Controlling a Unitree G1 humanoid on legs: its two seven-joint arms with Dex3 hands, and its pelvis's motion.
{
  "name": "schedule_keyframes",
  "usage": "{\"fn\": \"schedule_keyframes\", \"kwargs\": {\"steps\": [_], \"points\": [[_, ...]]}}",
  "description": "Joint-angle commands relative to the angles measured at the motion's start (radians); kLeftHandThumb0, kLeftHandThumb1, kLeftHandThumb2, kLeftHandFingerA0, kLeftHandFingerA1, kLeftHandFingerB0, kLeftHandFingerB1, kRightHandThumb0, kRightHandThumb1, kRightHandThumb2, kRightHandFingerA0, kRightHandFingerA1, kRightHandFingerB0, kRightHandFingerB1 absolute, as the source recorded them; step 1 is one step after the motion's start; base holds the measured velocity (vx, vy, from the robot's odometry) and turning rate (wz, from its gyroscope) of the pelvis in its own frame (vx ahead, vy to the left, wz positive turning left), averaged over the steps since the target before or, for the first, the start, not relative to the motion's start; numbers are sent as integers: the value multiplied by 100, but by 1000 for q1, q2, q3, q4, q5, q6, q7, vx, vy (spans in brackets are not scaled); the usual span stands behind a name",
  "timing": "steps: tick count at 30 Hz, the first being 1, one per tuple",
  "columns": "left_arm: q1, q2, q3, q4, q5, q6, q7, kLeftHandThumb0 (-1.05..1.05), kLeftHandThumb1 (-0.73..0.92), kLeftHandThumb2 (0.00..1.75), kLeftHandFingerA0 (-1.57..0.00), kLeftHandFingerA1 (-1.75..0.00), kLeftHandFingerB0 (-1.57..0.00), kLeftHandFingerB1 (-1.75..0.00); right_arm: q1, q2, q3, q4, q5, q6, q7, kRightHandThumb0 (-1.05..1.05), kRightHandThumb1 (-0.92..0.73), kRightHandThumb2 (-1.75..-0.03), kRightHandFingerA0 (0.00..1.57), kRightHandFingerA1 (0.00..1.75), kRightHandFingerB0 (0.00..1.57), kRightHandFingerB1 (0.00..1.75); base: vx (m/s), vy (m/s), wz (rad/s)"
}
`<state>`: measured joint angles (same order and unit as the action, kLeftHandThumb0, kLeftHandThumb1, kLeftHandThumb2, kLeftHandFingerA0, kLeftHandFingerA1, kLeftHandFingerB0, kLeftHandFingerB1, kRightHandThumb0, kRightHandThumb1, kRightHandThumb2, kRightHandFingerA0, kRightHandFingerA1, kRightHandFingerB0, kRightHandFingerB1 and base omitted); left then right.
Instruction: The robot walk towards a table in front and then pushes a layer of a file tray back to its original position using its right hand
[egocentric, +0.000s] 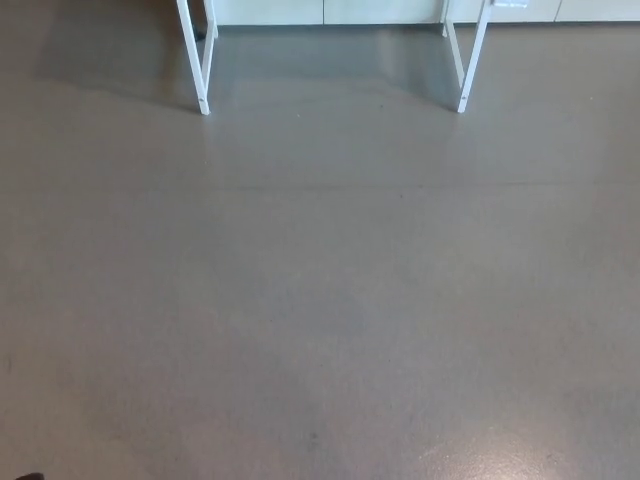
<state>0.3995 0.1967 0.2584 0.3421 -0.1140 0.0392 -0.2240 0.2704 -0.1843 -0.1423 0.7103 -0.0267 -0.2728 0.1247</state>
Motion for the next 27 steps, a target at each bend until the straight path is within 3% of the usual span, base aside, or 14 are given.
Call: {"fn": "schedule_keyframes", "kwargs": {"steps": [1, 14, 15, 16, 18, 19, 20, 21, 22, 23, 24, 26, 27], "points": [[10, 7, 11, -11, -45, 24, -38, -11, 67, 59, -40, -39, -34, -37, 3, -6, -10, 8, 30, -67, 23, -44, -46, -76, 51, 53, 38, 48, 0, 0, 0], [30, 19, -8, 5, -23, -1, -44, -13, 70, 61, -39, -39, -34, -37, 13, -16, -1, 59, 17, -108, 27, -44, -47, -77, 51, 53, 36, 48, 0, 0, 0], [34, 18, -8, 10, -24, -6, -46, -13, 71, 60, -40, -38, -36, -36, 14, -17, 0, 65, 17, -117, 28, -36, -60, -58, 60, 43, 43, 38, 0, 0, 0], [38, 17, -7, 14, -24, -11, -45, -13, 71, 59, -41, -38, -37, -37, 16, -16, 0, 69, 18, -122, 29, -43, -47, -77, 53, 55, 36, 49, -70, -219, 26], [40, 18, -7, 28, -21, -20, -42, -11, 70, 60, -42, -39, -38, -37, 21, -16, 1, 77, 18, -129, 29, -43, -47, -77, 53, 55, 37, 49, -10, 24, 19], [41, 22, -11, 33, -15, -22, -42, -13, 71, 59, -43, -39, -37, -37, 26, -15, 2, 77, 17, -129, 25, -36, -60, -58, 60, 42, 43, 37, -19, 27, -22], [39, 27, -11, 46, -16, -22, -46, -13, 71, 59, -42, -38, -37, -37, 33, -13, 2, 81, 16, -132, 23, -42, -47, -78, 51, 54, 36, 48, -18, 25, 45], [38, 29, -11, 51, -17, -22, -48, -13, 71, 59, -42, -38, -37, -37, 35, -13, 3, 83, 16, -134, 22, -42, -47, -78, 51, 54, 36, 48, 0, 0, 0], [39, 29, -13, 47, -16, -20, -45, -13, 71, 59, -42, -38, -37, -37, 36, -11, 1, 81, 23, -134, 26, -34, -59, -58, 59, 42, 44, 38, 33, 109, -8], [42, 28, -14, 46, -17, -17, -46, -13, 70, 59, -43, -39, -37, -37, 41, -11, 1, 83, 24, -140, 27, -34, -59, -58, 60, 42, 44, 38, 87, 146, -3], [43, 29, -15, 49, -15, -18, -47, -15, 70, 59, -43, -38, -37, -36, 45, -12, 2, 88, 21, -150, 24, -44, -48, -77, 55, 55, 39, 49, 85, 169, 0], [46, 31, -18, 48, -13, -22, -49, -15, 70, 59, -42, -38, -37, -36, 45, -12, 3, 98, 20, -160, 23, -43, -47, -77, 54, 54, 39, 49, 66, 237, -13], [43, 34, -17, 56, -13, -21, -52, -16, 70, 59, -42, -38, -37, -36, 46, -13, 5, 102, 18, -166, 23, -35, -59, -57, 61, 43, 45, 38, 128, 333, -30]]}}
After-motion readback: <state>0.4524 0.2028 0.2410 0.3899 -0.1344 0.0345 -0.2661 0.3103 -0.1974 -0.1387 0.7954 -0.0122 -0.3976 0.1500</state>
